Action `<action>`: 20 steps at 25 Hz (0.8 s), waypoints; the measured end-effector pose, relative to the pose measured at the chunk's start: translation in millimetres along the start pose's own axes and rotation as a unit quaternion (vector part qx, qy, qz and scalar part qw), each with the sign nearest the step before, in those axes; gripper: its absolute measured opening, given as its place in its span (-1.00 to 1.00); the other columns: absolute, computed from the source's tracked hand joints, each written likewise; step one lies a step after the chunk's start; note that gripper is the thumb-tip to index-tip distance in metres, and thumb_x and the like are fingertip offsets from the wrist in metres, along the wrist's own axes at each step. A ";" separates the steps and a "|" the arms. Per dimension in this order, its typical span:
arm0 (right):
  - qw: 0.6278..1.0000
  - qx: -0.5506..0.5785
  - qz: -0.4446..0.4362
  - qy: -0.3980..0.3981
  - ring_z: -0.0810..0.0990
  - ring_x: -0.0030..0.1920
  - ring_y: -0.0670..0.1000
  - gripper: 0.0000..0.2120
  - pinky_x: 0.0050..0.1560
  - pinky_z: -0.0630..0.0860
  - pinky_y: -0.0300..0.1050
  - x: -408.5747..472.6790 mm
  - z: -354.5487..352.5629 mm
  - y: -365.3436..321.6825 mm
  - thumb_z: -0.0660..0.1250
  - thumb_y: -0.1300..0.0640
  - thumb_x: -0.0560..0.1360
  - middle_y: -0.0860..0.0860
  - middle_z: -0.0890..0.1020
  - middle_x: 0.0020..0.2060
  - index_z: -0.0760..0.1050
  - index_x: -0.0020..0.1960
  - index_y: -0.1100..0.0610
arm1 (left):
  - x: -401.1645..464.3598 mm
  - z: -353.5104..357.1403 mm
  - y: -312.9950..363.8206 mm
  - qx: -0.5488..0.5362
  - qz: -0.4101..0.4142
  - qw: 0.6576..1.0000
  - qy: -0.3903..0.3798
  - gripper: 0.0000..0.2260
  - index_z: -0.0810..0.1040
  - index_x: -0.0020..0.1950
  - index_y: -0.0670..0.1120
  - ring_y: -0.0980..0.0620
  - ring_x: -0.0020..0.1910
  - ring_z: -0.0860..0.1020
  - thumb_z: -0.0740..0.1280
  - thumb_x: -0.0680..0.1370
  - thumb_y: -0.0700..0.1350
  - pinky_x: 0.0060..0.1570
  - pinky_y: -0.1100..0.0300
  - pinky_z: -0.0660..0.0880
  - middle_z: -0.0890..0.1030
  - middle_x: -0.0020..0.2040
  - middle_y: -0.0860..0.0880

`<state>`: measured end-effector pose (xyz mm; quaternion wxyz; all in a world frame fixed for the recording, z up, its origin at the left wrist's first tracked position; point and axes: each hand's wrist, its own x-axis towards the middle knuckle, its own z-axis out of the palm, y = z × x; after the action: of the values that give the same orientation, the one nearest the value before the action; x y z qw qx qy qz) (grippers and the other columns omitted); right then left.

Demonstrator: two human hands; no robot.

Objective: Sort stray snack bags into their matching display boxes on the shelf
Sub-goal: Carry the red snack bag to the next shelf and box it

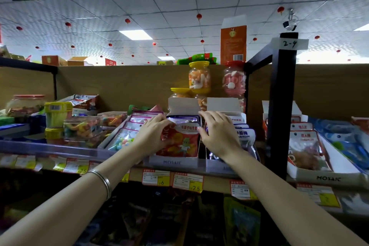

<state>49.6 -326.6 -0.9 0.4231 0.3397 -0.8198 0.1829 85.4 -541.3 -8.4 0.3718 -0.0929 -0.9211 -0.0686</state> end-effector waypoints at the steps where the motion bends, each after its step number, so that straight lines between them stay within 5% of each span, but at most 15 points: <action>1: 1.000 0.002 0.001 0.004 0.41 0.32 0.05 -0.57 0.38 0.22 -0.05 0.1 0.1 -0.2 0.25 0.06 0.53 0.06 0.51 0.29 0.37 0.36 0.15 | -0.3 0.8 -0.7 -0.006 0.005 1.000 0.004 -0.52 0.51 0.27 -0.07 -0.10 0.20 0.45 0.50 0.39 -0.01 0.13 -0.01 0.44 0.48 0.19 -0.07; 10: 1.000 0.016 0.010 0.004 0.44 0.30 0.06 -0.58 0.35 0.25 -0.04 -0.9 -1.8 -2.9 0.27 0.07 0.52 0.07 0.53 0.26 0.40 0.34 0.16 | 4.4 -9.2 -8.5 -0.163 -0.029 0.982 -0.092 -0.38 0.34 0.31 0.01 -0.01 0.18 0.51 0.55 0.34 -0.01 0.14 -0.04 0.52 0.52 0.19 -0.01; 15: 0.999 0.003 0.029 0.015 0.47 0.27 0.07 -0.60 0.33 0.29 -0.04 -1.7 -6.6 -5.9 0.29 0.10 0.51 0.08 0.55 0.23 0.42 0.32 0.16 | 8.2 -11.7 -12.5 -0.240 -0.061 0.964 -0.098 -0.24 0.25 0.38 -0.03 0.08 0.17 0.45 0.59 0.30 -0.12 0.04 0.22 0.51 0.42 0.14 0.07; 20: 0.998 -0.030 0.056 0.030 0.45 0.26 0.08 -0.60 0.30 0.29 -0.04 9.0 -12.7 -16.9 0.27 0.08 0.51 0.07 0.55 0.23 0.40 0.33 0.13 | 16.4 -16.4 -21.1 -0.326 -0.079 0.933 -0.127 -0.32 0.27 0.25 0.03 0.03 0.17 0.50 0.59 0.28 -0.19 0.12 0.00 0.55 0.48 0.12 0.02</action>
<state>65.2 -334.6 14.0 0.4469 0.2748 -0.8293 0.1922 80.2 -563.1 13.5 0.1944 -0.1439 -0.8919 -0.3822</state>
